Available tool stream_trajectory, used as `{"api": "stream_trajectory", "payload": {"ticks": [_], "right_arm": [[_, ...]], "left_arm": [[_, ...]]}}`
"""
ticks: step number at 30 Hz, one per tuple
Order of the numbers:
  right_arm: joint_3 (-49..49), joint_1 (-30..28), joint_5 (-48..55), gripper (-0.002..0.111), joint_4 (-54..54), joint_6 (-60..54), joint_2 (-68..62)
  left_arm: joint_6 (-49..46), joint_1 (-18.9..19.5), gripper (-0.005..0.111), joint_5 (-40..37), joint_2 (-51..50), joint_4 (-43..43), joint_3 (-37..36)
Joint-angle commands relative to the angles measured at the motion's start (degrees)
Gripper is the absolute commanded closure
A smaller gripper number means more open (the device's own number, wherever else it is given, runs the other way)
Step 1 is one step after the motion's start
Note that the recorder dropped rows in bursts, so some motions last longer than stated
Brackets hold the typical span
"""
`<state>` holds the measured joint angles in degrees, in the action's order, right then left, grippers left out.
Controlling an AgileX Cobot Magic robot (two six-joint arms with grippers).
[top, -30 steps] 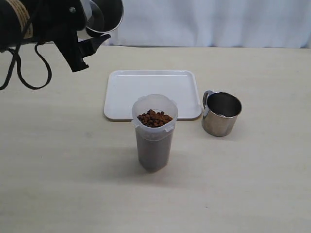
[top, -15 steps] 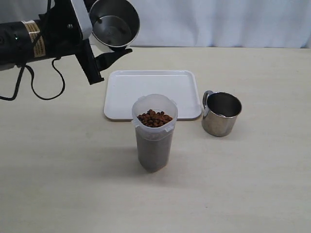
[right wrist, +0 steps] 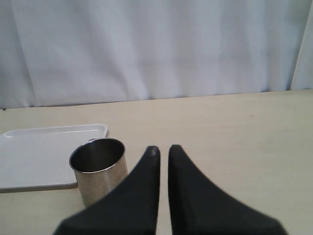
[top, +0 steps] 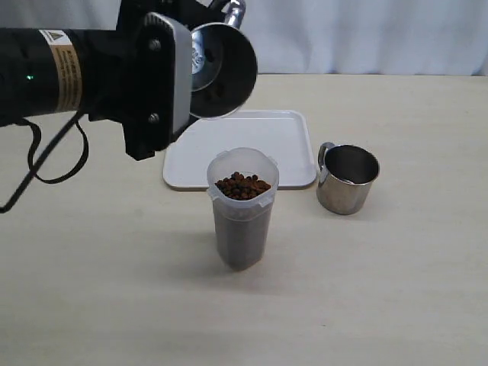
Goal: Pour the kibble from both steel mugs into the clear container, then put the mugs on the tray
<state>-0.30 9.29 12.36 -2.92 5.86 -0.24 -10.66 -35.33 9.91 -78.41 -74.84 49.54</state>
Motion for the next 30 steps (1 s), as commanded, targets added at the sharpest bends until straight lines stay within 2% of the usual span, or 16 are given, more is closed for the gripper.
{"api": "stream_trajectory", "payload": {"ticks": [1,4,11,17,20,25,27,28,30], "right_arm": [[0.3,0.2,0.0,0.103,0.2,-0.5,0.2],[0.3,0.2,0.0,0.103,0.2,-0.5,0.2],[0.3,0.2,0.0,0.103,0.2,-0.5,0.2],[0.3,0.2,0.0,0.103,0.2,-0.5,0.2],[0.3,0.2,0.0,0.103,0.2,-0.5,0.2],[0.3,0.2,0.0,0.103,0.2,-0.5,0.2],[0.3,0.2,0.0,0.103,0.2,-0.5,0.2],[0.3,0.2,0.0,0.103,0.2,-0.5,0.2],[0.3,0.2,0.0,0.103,0.2,-0.5,0.2]], "left_arm": [[-6.4,-6.8,0.107,-11.8,1.2,0.3,-0.2],[-9.3,-10.8,0.107,-17.4,1.2,-0.3,-0.2],[-9.1,-19.0,0.107,-29.6,1.2,-6.1,-0.2],[-5.1,-24.8,0.107,-37.0,1.1,-12.5,-0.2],[-2.7,-28.3,0.107,-46.2,-0.6,-18.2,-0.2],[1.1,-31.2,0.107,-57.5,-6.0,-24.9,-0.2],[2.0,-32.5,0.107,-62.6,-8.9,-25.1,-0.2],[0.8,-34.3,0.107,-68.8,-12.2,-25.1,-0.1],[-1.3,-35.8,0.107,-71.9,-14.9,-25.1,-0.1]]}}
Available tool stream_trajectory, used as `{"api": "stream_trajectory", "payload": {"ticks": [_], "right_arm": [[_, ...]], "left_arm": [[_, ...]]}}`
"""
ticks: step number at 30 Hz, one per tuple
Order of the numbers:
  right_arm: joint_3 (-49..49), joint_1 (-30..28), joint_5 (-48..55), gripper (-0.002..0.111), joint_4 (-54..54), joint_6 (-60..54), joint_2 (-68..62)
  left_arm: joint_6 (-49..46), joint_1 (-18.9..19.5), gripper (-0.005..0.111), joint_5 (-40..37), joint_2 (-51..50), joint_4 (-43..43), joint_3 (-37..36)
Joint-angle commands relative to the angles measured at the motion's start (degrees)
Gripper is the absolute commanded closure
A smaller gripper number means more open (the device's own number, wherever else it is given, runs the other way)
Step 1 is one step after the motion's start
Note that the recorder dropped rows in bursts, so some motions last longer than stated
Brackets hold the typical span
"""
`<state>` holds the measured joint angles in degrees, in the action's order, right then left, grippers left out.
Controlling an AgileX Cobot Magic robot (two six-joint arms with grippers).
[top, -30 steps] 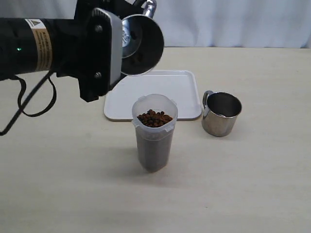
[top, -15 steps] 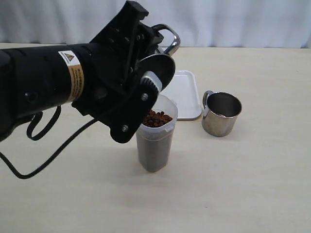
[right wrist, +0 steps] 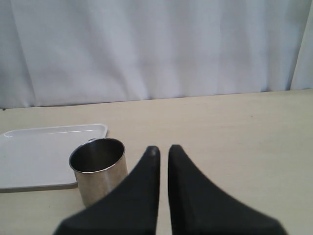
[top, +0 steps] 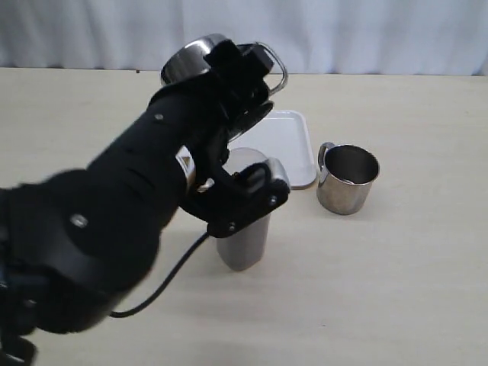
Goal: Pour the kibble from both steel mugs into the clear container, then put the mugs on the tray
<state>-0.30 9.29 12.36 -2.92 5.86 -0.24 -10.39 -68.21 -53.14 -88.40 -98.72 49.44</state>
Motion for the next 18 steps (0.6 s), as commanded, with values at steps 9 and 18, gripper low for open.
{"api": "stream_trajectory", "payload": {"ticks": [9,18], "right_arm": [[0.3,0.2,0.0,0.103,0.2,-0.5,0.2],[0.3,0.2,0.0,0.103,0.2,-0.5,0.2]], "left_arm": [[-5.0,-6.1,0.107,-15.2,-7.2,-1.2,0.0],[-7.4,-8.7,0.107,-7.0,-7.3,-1.2,0.5]]}}
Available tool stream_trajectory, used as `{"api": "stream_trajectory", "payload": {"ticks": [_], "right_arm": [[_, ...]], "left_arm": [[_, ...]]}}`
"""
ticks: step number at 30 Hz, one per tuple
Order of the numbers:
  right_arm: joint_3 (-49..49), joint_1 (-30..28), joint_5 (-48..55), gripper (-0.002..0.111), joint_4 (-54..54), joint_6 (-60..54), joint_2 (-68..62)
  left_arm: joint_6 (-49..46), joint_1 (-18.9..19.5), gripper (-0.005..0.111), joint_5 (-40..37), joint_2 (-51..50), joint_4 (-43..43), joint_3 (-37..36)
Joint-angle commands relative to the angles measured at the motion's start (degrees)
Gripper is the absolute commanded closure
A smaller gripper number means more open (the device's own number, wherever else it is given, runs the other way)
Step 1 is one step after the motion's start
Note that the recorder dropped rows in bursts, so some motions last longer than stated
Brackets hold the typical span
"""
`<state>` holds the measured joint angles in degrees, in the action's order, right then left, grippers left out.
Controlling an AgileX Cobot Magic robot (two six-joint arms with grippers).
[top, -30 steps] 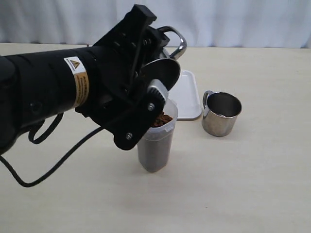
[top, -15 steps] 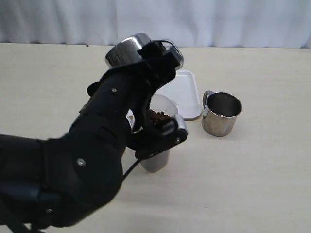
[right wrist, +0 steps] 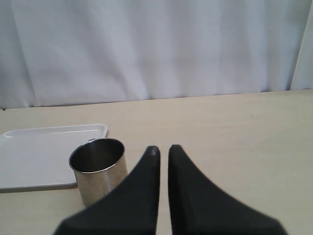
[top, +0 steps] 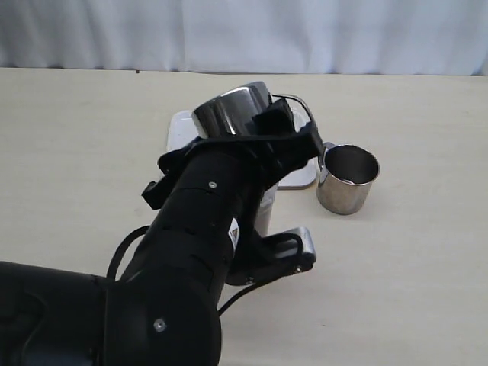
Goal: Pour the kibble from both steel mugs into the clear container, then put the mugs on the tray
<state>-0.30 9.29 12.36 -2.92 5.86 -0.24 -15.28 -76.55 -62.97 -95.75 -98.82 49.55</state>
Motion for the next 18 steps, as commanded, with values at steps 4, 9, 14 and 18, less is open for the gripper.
{"api": "stream_trajectory", "payload": {"ticks": [4,9,14,18], "right_arm": [[0.3,0.2,0.0,0.103,0.2,-0.5,0.2],[0.3,0.2,0.0,0.103,0.2,-0.5,0.2],[0.3,0.2,0.0,0.103,0.2,-0.5,0.2],[0.3,0.2,0.0,0.103,0.2,-0.5,0.2]], "left_arm": [[-3.2,-0.4,0.107,-1.2,0.1,-1.1,0.4],[-3.2,-0.4,0.107,-0.6,-0.2,-1.1,0.4],[-3.3,-0.4,0.107,-0.3,-1.9,-1.1,0.4],[-3.3,-0.4,0.107,0.4,-2.7,-1.1,0.4]]}}
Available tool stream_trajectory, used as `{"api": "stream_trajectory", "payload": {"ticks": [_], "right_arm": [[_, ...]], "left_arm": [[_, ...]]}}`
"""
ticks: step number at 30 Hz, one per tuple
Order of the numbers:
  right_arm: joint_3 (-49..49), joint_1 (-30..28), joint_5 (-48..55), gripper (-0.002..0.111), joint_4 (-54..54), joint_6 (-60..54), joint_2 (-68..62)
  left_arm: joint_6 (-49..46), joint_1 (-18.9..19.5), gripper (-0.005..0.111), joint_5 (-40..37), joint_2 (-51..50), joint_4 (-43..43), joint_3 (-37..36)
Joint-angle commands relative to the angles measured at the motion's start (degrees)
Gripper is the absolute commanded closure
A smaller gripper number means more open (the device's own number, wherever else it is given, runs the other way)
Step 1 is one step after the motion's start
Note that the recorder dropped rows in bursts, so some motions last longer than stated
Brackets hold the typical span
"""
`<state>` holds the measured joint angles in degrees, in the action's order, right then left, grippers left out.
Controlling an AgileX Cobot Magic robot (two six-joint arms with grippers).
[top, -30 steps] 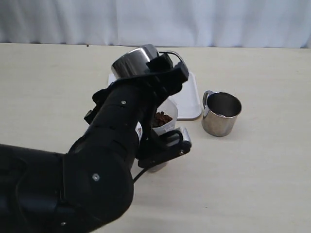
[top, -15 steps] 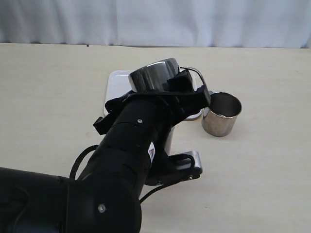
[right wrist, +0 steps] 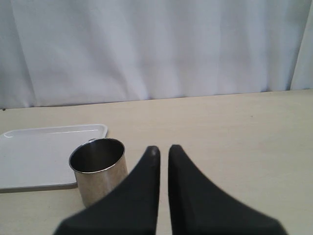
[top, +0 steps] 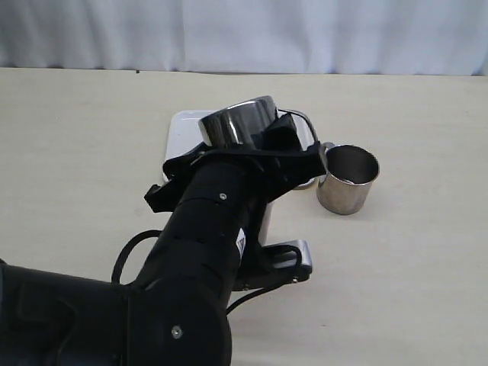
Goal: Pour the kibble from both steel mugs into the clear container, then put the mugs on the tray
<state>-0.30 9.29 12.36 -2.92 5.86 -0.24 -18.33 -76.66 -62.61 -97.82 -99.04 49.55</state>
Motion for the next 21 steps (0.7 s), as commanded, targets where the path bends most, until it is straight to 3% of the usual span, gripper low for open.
{"api": "stream_trajectory", "payload": {"ticks": [1,5,9,17,19,21], "right_arm": [[0.3,0.2,0.0,0.103,0.2,-0.5,0.2],[0.3,0.2,0.0,0.103,0.2,-0.5,0.2],[0.3,0.2,0.0,0.103,0.2,-0.5,0.2],[0.3,0.2,0.0,0.103,0.2,-0.5,0.2],[0.3,0.2,0.0,0.103,0.2,-0.5,0.2],[0.3,0.2,0.0,0.103,0.2,-0.5,0.2]], "left_arm": [[-0.2,-0.3,0.107,0.7,-1.0,-0.9,0.4],[-0.5,-0.3,0.107,-0.7,-2.3,-0.9,0.4],[-1.5,-0.3,0.107,-7.4,-2.3,-0.9,0.5],[-0.8,-0.3,0.107,-7.4,-2.3,-0.9,0.5],[-0.7,-0.3,0.107,-2.7,-2.3,-0.9,0.5],[-0.7,-0.3,0.107,-3.5,-2.3,-0.9,0.5]]}}
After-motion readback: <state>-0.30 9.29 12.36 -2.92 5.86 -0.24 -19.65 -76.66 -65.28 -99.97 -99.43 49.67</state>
